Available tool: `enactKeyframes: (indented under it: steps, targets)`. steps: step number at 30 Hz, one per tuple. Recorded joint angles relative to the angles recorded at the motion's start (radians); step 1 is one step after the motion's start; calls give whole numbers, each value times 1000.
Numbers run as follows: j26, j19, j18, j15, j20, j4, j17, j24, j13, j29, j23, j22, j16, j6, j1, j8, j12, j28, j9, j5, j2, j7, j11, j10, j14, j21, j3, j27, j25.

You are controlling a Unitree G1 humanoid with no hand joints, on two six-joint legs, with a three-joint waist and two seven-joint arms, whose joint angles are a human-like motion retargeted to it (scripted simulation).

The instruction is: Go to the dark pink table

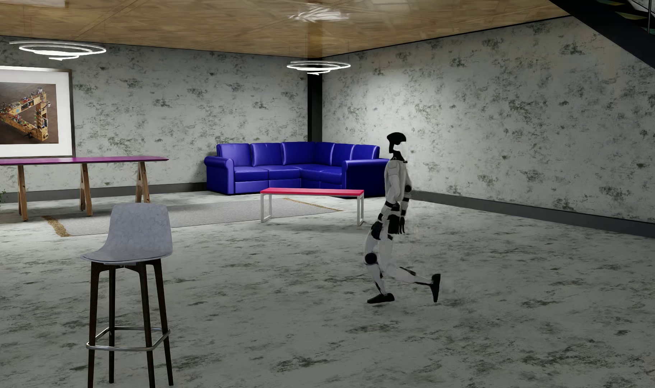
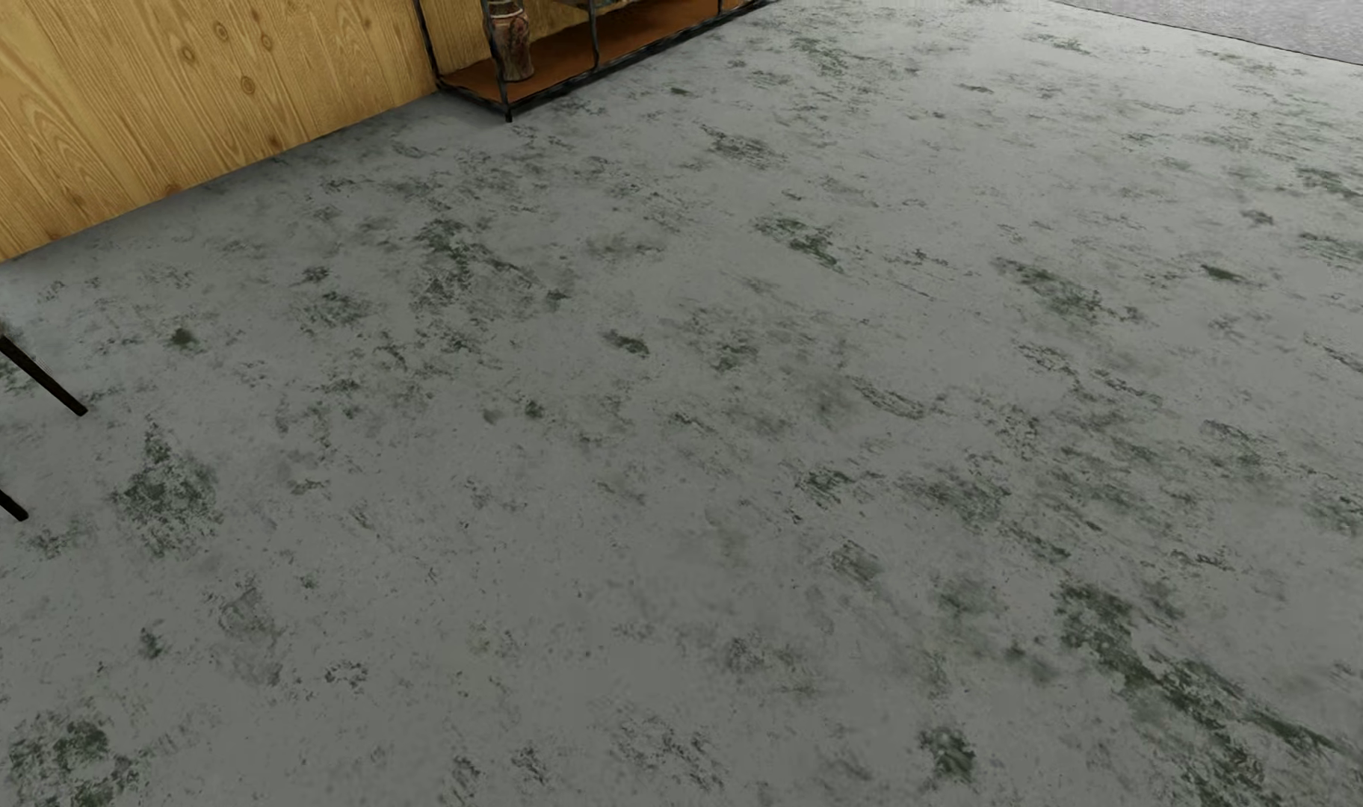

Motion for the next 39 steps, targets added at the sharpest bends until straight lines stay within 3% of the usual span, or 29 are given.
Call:
enactKeyframes:
  steps: [1,2,3,5,6,8,9,10,11,12,13,14,16,17,19,22,23,24,25,26,27,28,30,31,33,35,36,37,39]
  targets:
    - [0,0,0,-7,30,-46,2,0,-17,0,-32,31,-25,-28,-113,0,14,0,7,-5,92,0,-44,81,-81,-2,59,0,0]
    - [0,0,0,-10,-14,-78,-6,0,-23,0,-86,-19,-5,-49,-219,0,50,0,9,-2,192,0,-113,54,-78,1,123,0,0]
    - [0,0,0,-11,30,-98,-13,0,-27,0,-129,58,-43,-63,-292,0,68,0,14,-2,301,0,-186,-87,-31,-16,187,0,0]
    - [0,0,0,-37,-45,-127,-21,0,-49,0,-225,54,-17,-100,-419,0,116,0,16,-39,476,0,-281,-477,82,-37,279,0,0]
    - [0,0,0,-66,-48,-108,-31,0,-77,0,-254,52,-17,-93,-476,0,131,0,6,-34,535,0,-305,-665,29,-47,304,0,0]
    - [0,0,0,-121,-66,-64,-48,0,-128,0,-291,54,-14,-80,-552,0,146,0,-12,-42,616,0,-301,-855,-428,-83,359,0,0]
    - [0,0,0,-114,-79,-44,-48,0,-144,0,-290,47,-6,-87,-575,0,159,0,-11,-63,653,0,-281,-852,-497,-99,389,0,0]
    - [0,0,0,-57,-83,-45,-41,0,-149,0,-272,50,-1,-98,-598,0,169,0,-2,-90,702,0,-257,-846,-352,-121,415,0,0]
    - [0,0,0,54,-86,-69,-35,0,-135,0,-253,60,-2,-116,-631,0,177,0,-16,-128,714,0,-191,-768,-120,-135,419,0,0]
    - [0,0,0,236,-89,-124,-22,0,-112,0,-228,73,-4,-155,-652,0,179,0,-31,-174,667,0,-55,-688,54,-145,403,0,0]
    - [0,0,0,380,-71,-157,-21,0,-103,0,-156,108,2,-178,-626,0,169,0,-33,-187,593,0,134,-611,87,-86,375,0,0]
    - [0,0,0,387,-51,-212,-22,0,-74,0,-155,108,8,-198,-592,0,148,0,-39,-203,451,0,361,-588,58,-81,345,0,0]
    - [0,0,0,103,6,-245,-28,0,-45,0,-141,107,7,-197,-374,0,95,0,-7,-169,243,0,603,-670,-66,-23,235,0,0]
    - [0,0,0,41,-4,-246,-33,0,-19,0,-132,76,21,-187,-262,0,69,0,-4,-144,137,0,609,-728,-142,-5,172,0,0]
    - [0,0,0,31,45,-207,-47,0,33,0,-83,-48,49,-153,-29,0,51,0,8,-102,-1,0,383,-858,-304,0,42,0,0]
    - [0,0,0,69,110,-170,-69,0,91,0,-17,-195,74,-145,198,0,-22,0,-27,-137,-126,0,-170,-891,-570,0,-73,0,0]
    - [0,0,0,175,138,-163,-70,0,104,0,10,-224,80,-151,239,0,-48,0,-42,-145,-131,0,-298,-890,-596,10,-92,0,0]
    - [0,0,0,658,156,-166,-70,0,116,0,33,-238,79,-159,261,0,-70,0,-60,-148,-163,0,-702,-908,-573,6,-91,0,0]
    - [0,0,0,226,176,-150,-69,0,123,0,63,-249,76,-163,299,0,-70,0,-51,-134,-194,0,-308,-890,-500,11,-82,0,0]
    - [0,0,0,23,200,-122,-72,0,120,0,95,-236,64,-158,324,0,-50,0,-42,-112,-207,0,-180,-811,-377,31,-76,0,0]
    - [0,0,0,50,207,-80,-65,0,122,0,106,-186,41,-145,263,0,-32,0,-53,-94,-249,0,-54,-633,-218,7,-58,0,0]
    - [0,0,0,4,196,-37,-63,0,96,0,123,-103,26,-136,206,0,-12,0,-23,-40,-212,0,62,-398,-117,22,-39,0,0]
    - [0,0,0,-31,100,-43,-55,0,37,0,42,27,36,-162,-61,0,6,0,-6,53,-66,0,15,123,-158,61,19,0,0]
    - [0,0,0,7,37,-61,-46,0,29,0,-32,63,43,-189,-174,0,30,0,-3,75,38,0,-50,220,-174,44,91,0,0]
    - [0,0,0,79,14,-102,-32,0,-11,0,-167,114,29,-222,-378,0,108,0,-3,85,265,0,-205,98,-83,10,211,0,0]
    - [0,0,0,151,-12,-107,-26,0,-54,0,-273,109,22,-235,-506,0,181,0,-7,43,440,0,-310,-313,95,-1,329,0,0]
    - [0,0,0,168,-9,-96,-33,0,-76,0,-326,111,10,-227,-557,0,212,0,-16,14,509,0,-342,-520,126,-7,357,0,0]
    - [0,0,0,207,-18,-76,-50,0,-95,0,-386,93,2,-205,-586,0,237,0,-24,-9,586,0,-352,-704,0,-10,363,0,0]
    - [0,0,0,301,-8,-27,-75,0,-105,0,-495,108,-17,-182,-663,0,236,0,-47,-79,642,0,-340,-867,-406,-45,407,0,0]
